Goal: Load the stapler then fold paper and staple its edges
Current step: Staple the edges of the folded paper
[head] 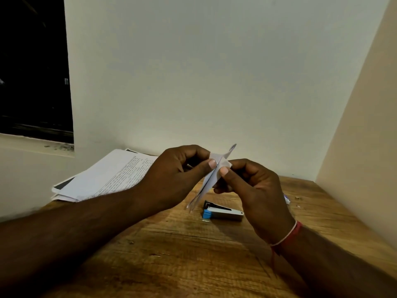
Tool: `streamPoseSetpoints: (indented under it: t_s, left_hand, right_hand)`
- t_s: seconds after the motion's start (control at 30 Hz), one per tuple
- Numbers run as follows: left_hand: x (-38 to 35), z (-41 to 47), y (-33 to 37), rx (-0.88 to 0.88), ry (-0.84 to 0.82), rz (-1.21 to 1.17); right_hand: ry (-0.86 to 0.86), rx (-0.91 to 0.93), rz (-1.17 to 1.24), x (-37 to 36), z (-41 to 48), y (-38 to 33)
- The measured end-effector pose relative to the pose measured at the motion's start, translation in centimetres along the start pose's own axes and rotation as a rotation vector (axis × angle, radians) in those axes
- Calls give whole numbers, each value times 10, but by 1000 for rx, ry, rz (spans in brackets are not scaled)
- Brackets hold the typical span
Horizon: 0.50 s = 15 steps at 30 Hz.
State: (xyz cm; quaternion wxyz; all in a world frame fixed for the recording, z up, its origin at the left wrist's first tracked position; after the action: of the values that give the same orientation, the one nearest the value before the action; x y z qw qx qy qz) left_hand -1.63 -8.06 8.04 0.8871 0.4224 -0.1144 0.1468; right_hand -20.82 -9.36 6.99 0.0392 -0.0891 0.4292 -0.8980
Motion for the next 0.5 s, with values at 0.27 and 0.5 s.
streamPoseSetpoints:
  t_s: [0.27, 0.5]
  left_hand:
    - [-1, 2, -2, 40, -17, -15]
    - [-1, 3, -5, 35, -9, -60]
  right_hand:
    - [-36, -22, 55, -3, 1, 4]
    - [-46, 19, 93, 1, 0, 3]
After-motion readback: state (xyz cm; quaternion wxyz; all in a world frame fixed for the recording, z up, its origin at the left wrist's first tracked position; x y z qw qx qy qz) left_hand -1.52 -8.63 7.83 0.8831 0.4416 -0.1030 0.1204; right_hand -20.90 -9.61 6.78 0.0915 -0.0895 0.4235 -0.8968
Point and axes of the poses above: each hand's wrist, its own z-axis towards the middle knuckle, its own x-axis out of the back of the hand, y = z × x, the point moved 7 cm from there along z, towards the middle knuckle, and after that the axes turned 1 degree about -z, right-handed, at the moved point
